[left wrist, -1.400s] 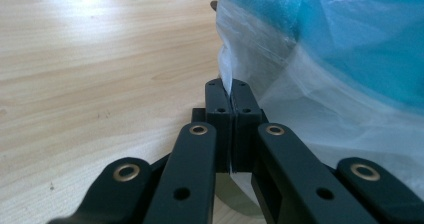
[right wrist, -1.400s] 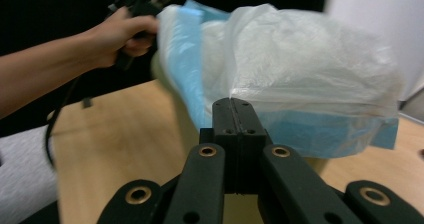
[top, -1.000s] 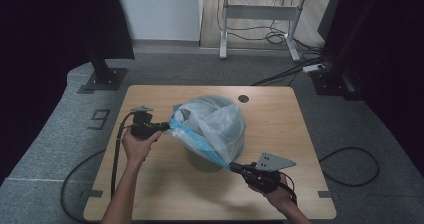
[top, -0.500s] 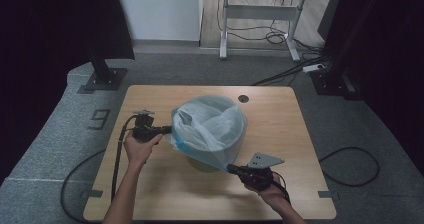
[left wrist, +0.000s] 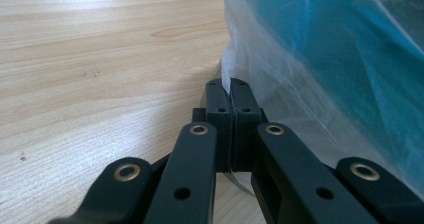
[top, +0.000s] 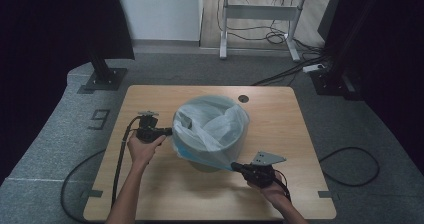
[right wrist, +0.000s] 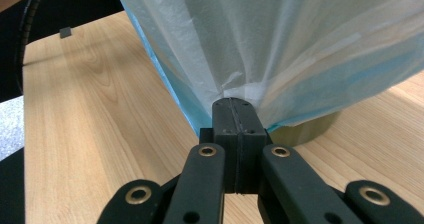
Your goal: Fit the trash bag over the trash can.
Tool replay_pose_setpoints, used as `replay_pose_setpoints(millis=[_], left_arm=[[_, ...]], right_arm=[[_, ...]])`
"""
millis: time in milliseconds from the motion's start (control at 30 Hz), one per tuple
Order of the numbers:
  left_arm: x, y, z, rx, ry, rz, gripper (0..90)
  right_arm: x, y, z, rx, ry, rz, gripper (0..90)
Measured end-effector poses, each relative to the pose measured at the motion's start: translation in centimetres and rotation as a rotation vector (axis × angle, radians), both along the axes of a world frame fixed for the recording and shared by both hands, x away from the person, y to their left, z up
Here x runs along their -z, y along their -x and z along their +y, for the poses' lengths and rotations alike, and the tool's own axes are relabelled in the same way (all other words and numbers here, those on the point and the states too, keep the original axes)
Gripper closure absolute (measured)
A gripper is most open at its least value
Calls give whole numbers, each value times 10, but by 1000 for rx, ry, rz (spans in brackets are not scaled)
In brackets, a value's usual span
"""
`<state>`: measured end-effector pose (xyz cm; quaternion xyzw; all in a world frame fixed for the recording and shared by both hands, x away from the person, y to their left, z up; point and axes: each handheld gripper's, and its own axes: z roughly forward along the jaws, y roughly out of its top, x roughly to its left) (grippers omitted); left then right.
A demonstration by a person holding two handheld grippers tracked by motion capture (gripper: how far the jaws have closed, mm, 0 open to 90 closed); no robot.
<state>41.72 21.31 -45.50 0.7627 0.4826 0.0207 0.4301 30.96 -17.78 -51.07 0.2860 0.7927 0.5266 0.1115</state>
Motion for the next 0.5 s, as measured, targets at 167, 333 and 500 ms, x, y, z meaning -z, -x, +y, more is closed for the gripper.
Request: replay_pose_setpoints(millis=[167, 333, 500], left_arm=[[1, 2, 1, -10, 2, -9, 882], [5, 4, 3, -29, 14, -15, 884], [12, 3, 3, -32, 19, -4, 886]], right_arm=[[3, 0, -4, 12, -2, -6, 889], [6, -2, -5, 34, 7, 1, 889], [12, -6, -8, 55, 12, 22, 889]])
